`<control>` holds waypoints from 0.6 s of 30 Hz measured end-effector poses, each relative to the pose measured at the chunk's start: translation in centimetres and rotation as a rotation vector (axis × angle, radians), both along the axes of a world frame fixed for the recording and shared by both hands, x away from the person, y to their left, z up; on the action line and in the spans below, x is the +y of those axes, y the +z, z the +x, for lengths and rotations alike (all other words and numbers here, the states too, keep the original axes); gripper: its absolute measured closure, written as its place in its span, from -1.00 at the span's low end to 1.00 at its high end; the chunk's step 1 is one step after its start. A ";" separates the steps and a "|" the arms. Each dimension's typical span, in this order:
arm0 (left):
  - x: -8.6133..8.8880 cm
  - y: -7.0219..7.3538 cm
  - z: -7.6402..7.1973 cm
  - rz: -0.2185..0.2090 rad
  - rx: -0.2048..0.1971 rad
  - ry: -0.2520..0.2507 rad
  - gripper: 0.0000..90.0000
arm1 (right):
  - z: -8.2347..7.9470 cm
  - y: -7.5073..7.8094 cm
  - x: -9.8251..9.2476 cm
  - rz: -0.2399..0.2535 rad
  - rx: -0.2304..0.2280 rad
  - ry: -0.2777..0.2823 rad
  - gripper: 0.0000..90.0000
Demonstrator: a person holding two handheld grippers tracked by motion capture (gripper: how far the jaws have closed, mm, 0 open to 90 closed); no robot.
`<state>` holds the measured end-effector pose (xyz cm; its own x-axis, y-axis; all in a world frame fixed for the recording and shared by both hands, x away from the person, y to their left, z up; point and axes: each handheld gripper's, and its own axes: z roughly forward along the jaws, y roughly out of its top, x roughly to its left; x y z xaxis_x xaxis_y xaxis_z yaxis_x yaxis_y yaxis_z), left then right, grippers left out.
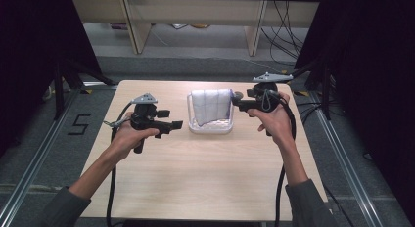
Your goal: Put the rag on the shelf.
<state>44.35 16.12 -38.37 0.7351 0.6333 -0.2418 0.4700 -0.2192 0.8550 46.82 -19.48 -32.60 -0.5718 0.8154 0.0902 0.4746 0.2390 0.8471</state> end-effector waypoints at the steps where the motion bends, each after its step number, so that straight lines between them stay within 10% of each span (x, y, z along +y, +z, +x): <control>1: 0.0 -0.1 -0.2 0.001 0.001 -0.002 -0.48 | -0.1 -0.2 0.0 0.004 -0.007 -0.001 -0.27; 18: 0.4 -1.9 -2.9 -0.012 -0.004 -0.063 -0.53 | -2.6 -2.7 0.4 0.026 -0.021 0.069 -0.28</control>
<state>41.46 16.54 -40.24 0.7742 0.5829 -0.2465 0.4525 -0.2376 0.8595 44.22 -19.11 -35.26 -0.6283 0.7718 0.0980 0.4397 0.2484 0.8631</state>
